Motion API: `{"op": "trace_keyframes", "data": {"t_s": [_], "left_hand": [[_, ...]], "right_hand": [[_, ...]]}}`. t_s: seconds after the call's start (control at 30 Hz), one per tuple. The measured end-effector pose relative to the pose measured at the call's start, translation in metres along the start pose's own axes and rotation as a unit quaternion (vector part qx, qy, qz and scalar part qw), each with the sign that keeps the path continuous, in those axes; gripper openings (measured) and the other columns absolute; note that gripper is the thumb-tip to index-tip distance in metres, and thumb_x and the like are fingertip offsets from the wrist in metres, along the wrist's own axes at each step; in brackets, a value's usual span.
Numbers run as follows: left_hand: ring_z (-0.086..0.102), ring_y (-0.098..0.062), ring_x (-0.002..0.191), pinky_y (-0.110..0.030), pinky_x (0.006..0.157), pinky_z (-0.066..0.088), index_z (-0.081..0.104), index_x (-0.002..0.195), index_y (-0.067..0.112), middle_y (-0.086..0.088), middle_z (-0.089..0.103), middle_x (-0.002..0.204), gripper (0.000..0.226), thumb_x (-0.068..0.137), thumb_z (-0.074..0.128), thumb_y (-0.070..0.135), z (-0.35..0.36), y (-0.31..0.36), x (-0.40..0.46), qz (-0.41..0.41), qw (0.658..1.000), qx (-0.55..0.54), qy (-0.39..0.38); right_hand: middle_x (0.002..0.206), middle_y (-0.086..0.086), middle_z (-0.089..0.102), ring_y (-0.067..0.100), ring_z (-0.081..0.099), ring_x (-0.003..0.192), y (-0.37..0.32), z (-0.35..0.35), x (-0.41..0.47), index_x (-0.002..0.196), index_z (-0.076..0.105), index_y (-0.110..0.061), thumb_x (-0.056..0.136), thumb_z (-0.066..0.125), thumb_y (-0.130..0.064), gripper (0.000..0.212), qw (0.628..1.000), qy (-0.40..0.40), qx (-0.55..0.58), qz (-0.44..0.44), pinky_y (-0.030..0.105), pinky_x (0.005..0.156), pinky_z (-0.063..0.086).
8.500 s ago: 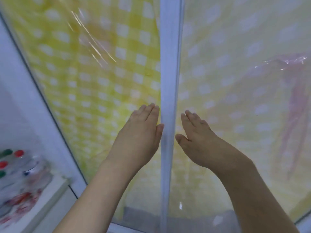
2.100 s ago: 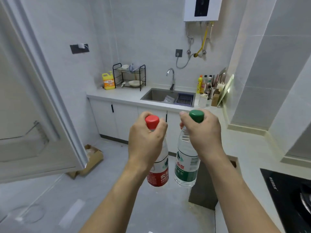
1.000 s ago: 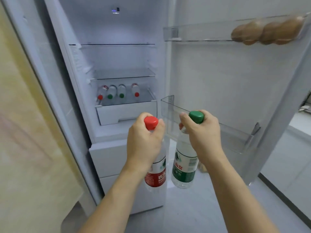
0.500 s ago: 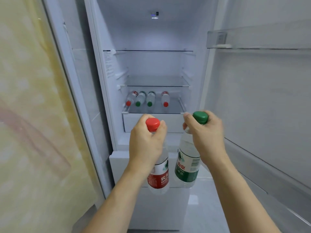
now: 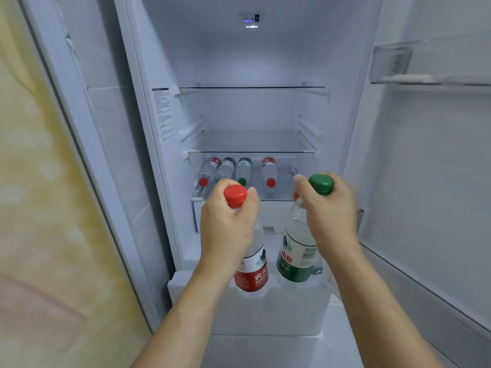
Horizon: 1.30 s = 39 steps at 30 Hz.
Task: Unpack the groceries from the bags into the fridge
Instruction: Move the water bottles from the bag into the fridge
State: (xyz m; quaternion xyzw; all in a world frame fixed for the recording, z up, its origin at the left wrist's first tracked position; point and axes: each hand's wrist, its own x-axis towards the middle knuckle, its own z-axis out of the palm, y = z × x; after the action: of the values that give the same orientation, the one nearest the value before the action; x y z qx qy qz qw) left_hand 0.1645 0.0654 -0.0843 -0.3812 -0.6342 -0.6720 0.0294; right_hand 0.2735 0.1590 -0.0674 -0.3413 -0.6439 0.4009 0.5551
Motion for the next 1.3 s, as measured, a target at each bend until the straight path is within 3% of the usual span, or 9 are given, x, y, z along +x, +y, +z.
{"op": "trace_keyframes", "data": {"t_s": [0.13,0.27,0.4,0.53,0.87,1.0,1.13,1.23,1.3], "left_hand": [[0.067,-0.025,0.072,-0.041,0.07,0.054,0.051,0.077,0.027,-0.005,0.064,0.072,0.019,0.089,0.063,0.036,0.002,-0.024,0.034,0.011,0.999,-0.025,0.021],[0.066,-0.026,0.071,-0.046,0.072,0.054,0.053,0.079,0.022,-0.006,0.064,0.072,0.019,0.092,0.064,0.031,0.01,-0.045,0.061,0.012,0.997,-0.051,0.054],[0.067,-0.027,0.072,-0.038,0.069,0.055,0.053,0.08,0.021,-0.008,0.064,0.074,0.018,0.093,0.064,0.027,0.03,-0.06,0.084,-0.005,0.994,-0.078,0.074],[0.064,-0.025,0.074,-0.019,0.066,0.048,0.055,0.085,0.015,-0.012,0.066,0.078,0.016,0.093,0.064,0.025,0.053,-0.076,0.104,-0.001,0.991,-0.096,0.092],[0.067,-0.023,0.077,-0.027,0.071,0.053,0.055,0.092,0.014,-0.004,0.065,0.082,0.015,0.093,0.064,0.025,0.109,-0.107,0.14,0.106,0.987,-0.116,0.023],[0.064,-0.022,0.077,-0.026,0.071,0.051,0.054,0.089,0.019,-0.006,0.065,0.084,0.013,0.092,0.063,0.028,0.134,-0.12,0.154,0.132,0.981,-0.139,0.009],[0.063,-0.012,0.076,-0.02,0.068,0.049,0.053,0.09,0.025,0.002,0.063,0.085,0.013,0.09,0.065,0.021,0.153,-0.133,0.163,0.152,0.974,-0.165,-0.026],[0.059,0.001,0.079,-0.011,0.074,0.044,0.053,0.09,0.02,0.012,0.06,0.085,0.018,0.089,0.068,0.01,0.169,-0.14,0.169,0.192,0.966,-0.16,-0.062],[0.057,0.002,0.082,-0.013,0.077,0.045,0.053,0.091,0.024,0.015,0.057,0.085,0.017,0.09,0.066,0.014,0.181,-0.148,0.174,0.195,0.963,-0.16,-0.089]], "right_hand": [[0.062,-0.015,0.066,-0.003,0.054,0.056,0.006,0.026,0.022,0.074,0.061,-0.017,0.087,0.067,-0.031,0.02,0.999,0.035,0.024,-0.006,0.008,0.052,0.039],[0.064,-0.008,0.063,0.001,0.052,0.057,0.02,0.047,0.041,0.076,0.059,-0.015,0.088,0.066,-0.033,0.022,0.995,0.088,0.039,-0.004,0.018,0.059,0.043],[0.061,-0.011,0.051,0.001,0.046,0.055,0.037,0.063,0.065,0.071,0.053,-0.021,0.089,0.066,-0.033,0.025,0.99,0.132,0.04,0.003,0.016,0.056,0.041],[0.06,-0.012,0.047,0.0,0.045,0.054,0.057,0.075,0.092,0.069,0.048,-0.026,0.09,0.065,-0.03,0.028,0.981,0.184,0.057,-0.009,0.011,0.055,0.038],[0.072,-0.015,0.049,0.001,0.048,0.064,0.104,0.104,0.146,0.079,0.045,-0.036,0.093,0.064,-0.029,0.025,0.951,0.292,0.066,-0.074,0.01,0.064,0.041],[0.074,-0.015,0.05,0.014,0.05,0.069,0.121,0.111,0.161,0.085,0.051,-0.024,0.092,0.064,-0.03,0.017,0.939,0.325,0.039,-0.102,0.023,0.067,0.046],[0.073,-0.019,0.05,0.022,0.052,0.071,0.133,0.116,0.172,0.082,0.045,-0.041,0.091,0.063,-0.035,0.022,0.925,0.355,-0.006,-0.136,0.04,0.069,0.049],[0.074,-0.017,0.052,0.028,0.054,0.073,0.144,0.121,0.179,0.081,0.044,-0.043,0.09,0.062,-0.039,0.021,0.918,0.37,-0.02,-0.139,0.05,0.071,0.048],[0.074,-0.015,0.052,0.027,0.053,0.071,0.15,0.122,0.184,0.08,0.044,-0.043,0.09,0.062,-0.04,0.02,0.914,0.382,-0.023,-0.138,0.053,0.071,0.047]]}}
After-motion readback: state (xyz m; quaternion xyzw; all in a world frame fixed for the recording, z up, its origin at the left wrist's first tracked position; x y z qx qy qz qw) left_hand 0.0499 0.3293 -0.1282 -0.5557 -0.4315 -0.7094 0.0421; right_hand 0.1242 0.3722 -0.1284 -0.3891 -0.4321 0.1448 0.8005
